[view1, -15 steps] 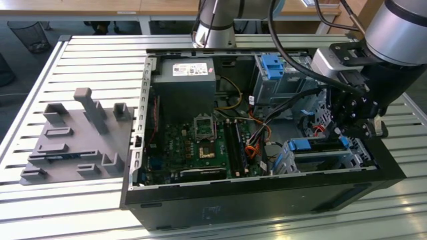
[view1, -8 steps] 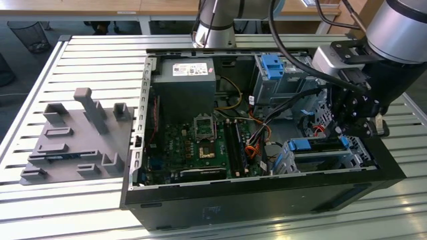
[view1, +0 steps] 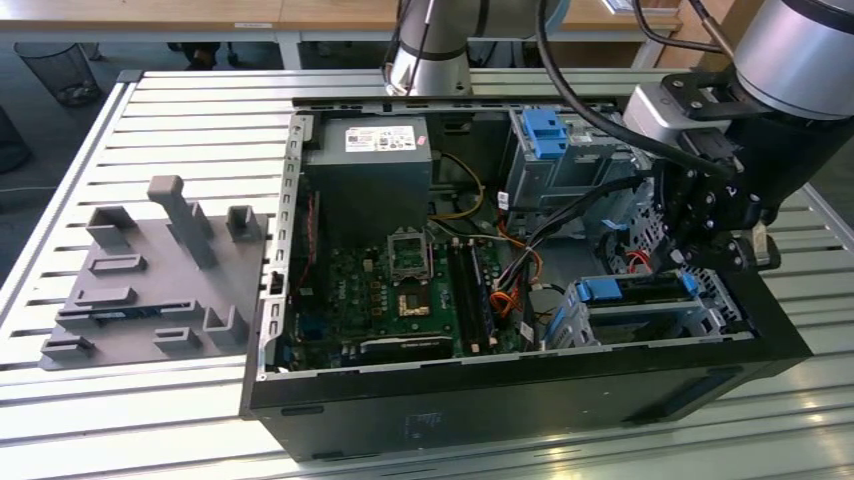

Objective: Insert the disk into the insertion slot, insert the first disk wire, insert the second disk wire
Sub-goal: 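Insert the second disk wire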

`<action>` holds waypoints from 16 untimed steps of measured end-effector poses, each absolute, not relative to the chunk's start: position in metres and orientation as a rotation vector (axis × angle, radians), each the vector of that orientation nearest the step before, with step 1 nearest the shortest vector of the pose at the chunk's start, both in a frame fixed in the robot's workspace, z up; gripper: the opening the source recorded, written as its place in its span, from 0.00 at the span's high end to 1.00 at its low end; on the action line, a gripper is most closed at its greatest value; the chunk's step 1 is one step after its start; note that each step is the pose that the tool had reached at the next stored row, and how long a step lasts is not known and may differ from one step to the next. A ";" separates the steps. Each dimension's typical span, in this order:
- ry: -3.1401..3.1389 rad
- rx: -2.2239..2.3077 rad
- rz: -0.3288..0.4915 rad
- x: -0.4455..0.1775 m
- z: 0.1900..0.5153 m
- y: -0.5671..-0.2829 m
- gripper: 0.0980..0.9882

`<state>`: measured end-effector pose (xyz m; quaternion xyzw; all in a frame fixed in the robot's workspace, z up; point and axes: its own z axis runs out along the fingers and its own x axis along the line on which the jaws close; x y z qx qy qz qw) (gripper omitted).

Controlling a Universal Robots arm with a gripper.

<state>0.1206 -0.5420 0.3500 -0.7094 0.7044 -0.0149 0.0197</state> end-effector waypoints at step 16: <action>2.188 -2.204 -0.036 0.106 0.356 -0.537 0.99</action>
